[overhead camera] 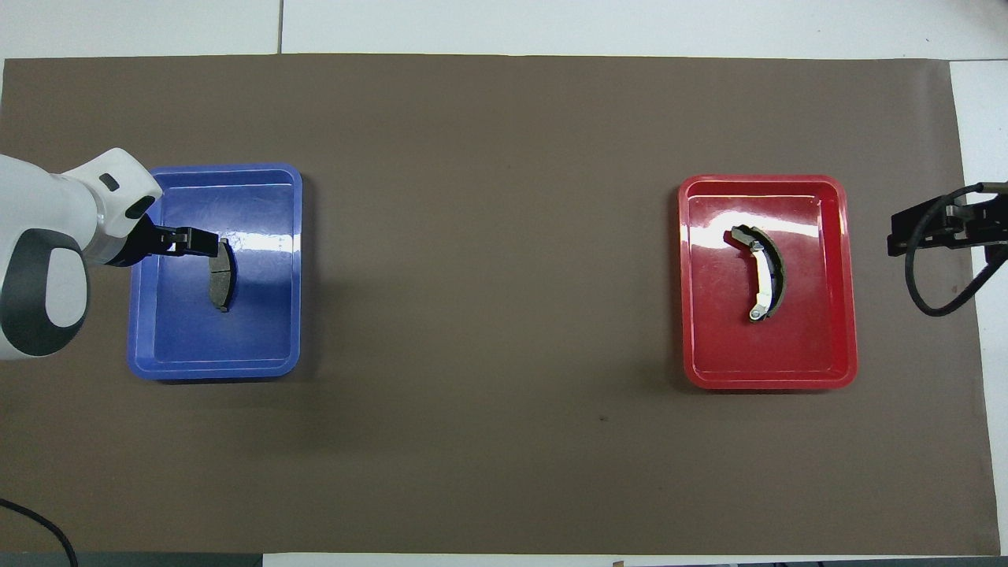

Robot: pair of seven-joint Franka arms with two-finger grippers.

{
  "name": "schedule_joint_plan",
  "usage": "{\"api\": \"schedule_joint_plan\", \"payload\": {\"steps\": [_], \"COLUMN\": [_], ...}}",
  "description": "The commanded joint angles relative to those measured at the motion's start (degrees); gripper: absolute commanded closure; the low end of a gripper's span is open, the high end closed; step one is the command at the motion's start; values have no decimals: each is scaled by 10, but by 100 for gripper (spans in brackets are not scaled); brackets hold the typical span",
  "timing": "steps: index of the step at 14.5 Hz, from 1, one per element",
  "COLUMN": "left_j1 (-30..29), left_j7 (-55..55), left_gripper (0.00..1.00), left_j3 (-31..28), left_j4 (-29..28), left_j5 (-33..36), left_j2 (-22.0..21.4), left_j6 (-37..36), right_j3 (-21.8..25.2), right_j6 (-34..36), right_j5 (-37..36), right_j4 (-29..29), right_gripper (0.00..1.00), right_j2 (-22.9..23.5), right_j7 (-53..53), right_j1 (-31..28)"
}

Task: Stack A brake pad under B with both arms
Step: 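Reach the left gripper into the blue tray and grasp the small pad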

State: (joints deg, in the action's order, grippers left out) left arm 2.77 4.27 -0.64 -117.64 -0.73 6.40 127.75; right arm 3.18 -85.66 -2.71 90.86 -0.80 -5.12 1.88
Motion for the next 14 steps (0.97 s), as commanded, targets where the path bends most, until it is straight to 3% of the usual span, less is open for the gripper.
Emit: {"api": "schedule_joint_plan", "payload": {"steps": [1,6,10,12,13,14], "left_j1": [3,-3,-2,-4,-4,-6], "left_j7": [0,1,3,6,7,10], "left_gripper": [2,2,6,14,22,38], "left_j3": [-2,-2,-2,-2,-2,-2], "left_j4": [-21,-28,-43,-43,-43,-43], "left_j5": [10,10,10,10,10,10], "left_j2": [26,84,83,80,79,78], "left_j6": [63,116,108,88,81,73], "right_j3": [-3,-2,-2,-3,-2,-2], "right_j6": [-11,-10,-10,-10,-10,-9], "right_j5": [7,7,7,7,7,7], "right_j4": [21,21,22,23,23,23], "right_gripper": [0,0,0,0,0,0], "right_j2": [-16,-16,-16,-16,-17,-17], "right_j7": [-6,-4,-2,-2,-2,-2], "right_j1": [-6,-6,-7,-7,-7,-7]}}
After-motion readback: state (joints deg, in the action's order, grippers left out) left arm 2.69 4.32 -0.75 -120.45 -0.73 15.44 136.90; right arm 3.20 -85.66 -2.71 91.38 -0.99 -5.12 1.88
